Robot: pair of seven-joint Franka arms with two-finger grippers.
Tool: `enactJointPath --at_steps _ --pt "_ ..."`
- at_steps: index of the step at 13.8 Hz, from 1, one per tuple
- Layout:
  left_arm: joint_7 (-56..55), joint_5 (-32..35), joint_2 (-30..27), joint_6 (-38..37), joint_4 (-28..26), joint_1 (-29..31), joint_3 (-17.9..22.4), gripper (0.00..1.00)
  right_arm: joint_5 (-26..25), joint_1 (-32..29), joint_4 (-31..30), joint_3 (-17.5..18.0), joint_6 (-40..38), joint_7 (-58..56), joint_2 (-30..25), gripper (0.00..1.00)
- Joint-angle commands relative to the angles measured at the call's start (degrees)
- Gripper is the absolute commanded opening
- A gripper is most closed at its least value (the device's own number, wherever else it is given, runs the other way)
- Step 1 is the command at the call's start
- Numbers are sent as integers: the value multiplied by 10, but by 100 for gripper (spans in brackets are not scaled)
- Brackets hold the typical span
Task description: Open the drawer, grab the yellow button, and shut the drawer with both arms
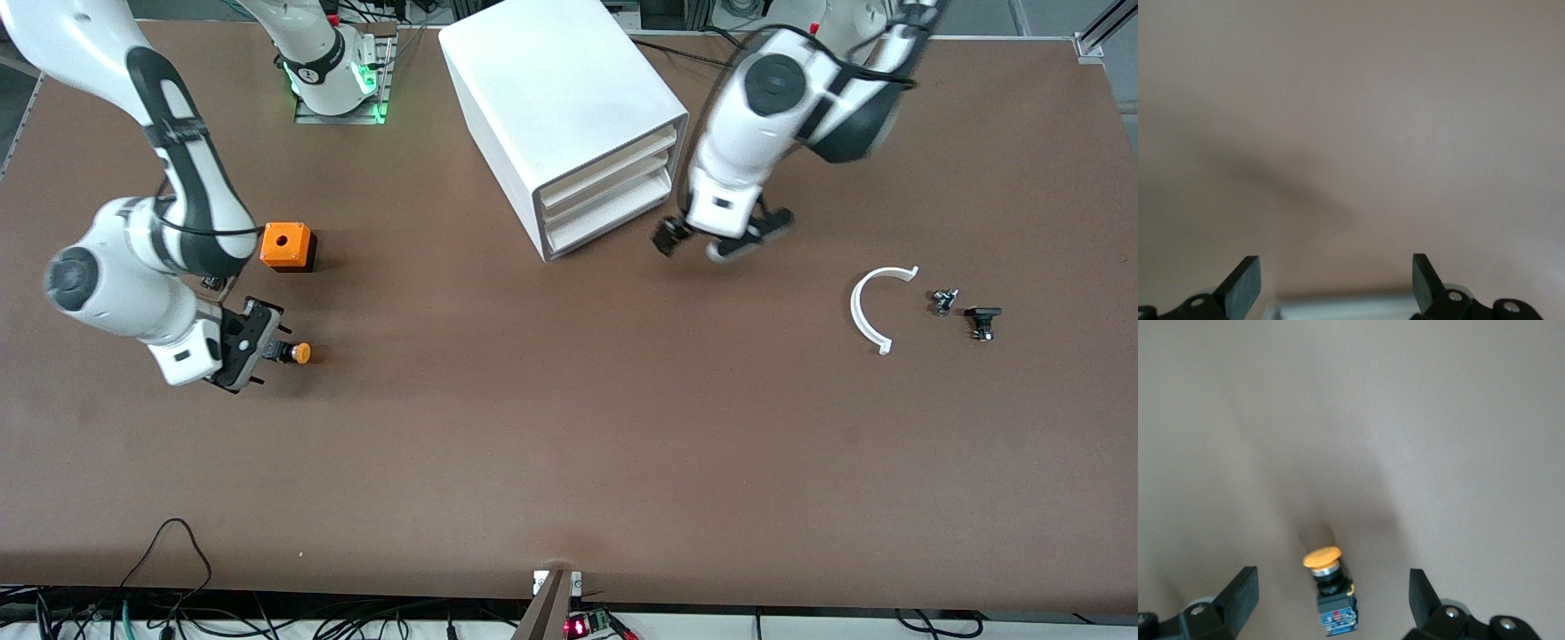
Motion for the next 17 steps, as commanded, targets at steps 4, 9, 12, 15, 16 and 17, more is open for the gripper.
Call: enactJointPath --at_steps 4,9,12,15,16,17 --pt "227 2 -43 -265 152 -1 134 100 13 -10 109 59 -131 303 -26 100" --pt "378 3 -59 -389 239 -1 229 100 -41 -5 112 87 -131 592 -31 100" --pt "412 1 -57 -414 268 0 239 100 -48 -5 111 86 -188 763 -48 100" --pt "413 0 -55 -414 269 0 237 100 -104 -5 114 79 -264 807 -98 100" --pt "414 1 -55 -414 269 0 238 100 -118 -6 114 66 -272 805 -115 100" --pt "416 3 -52 -414 269 0 238 100 -119 -6 115 52 -274 803 -128 100"
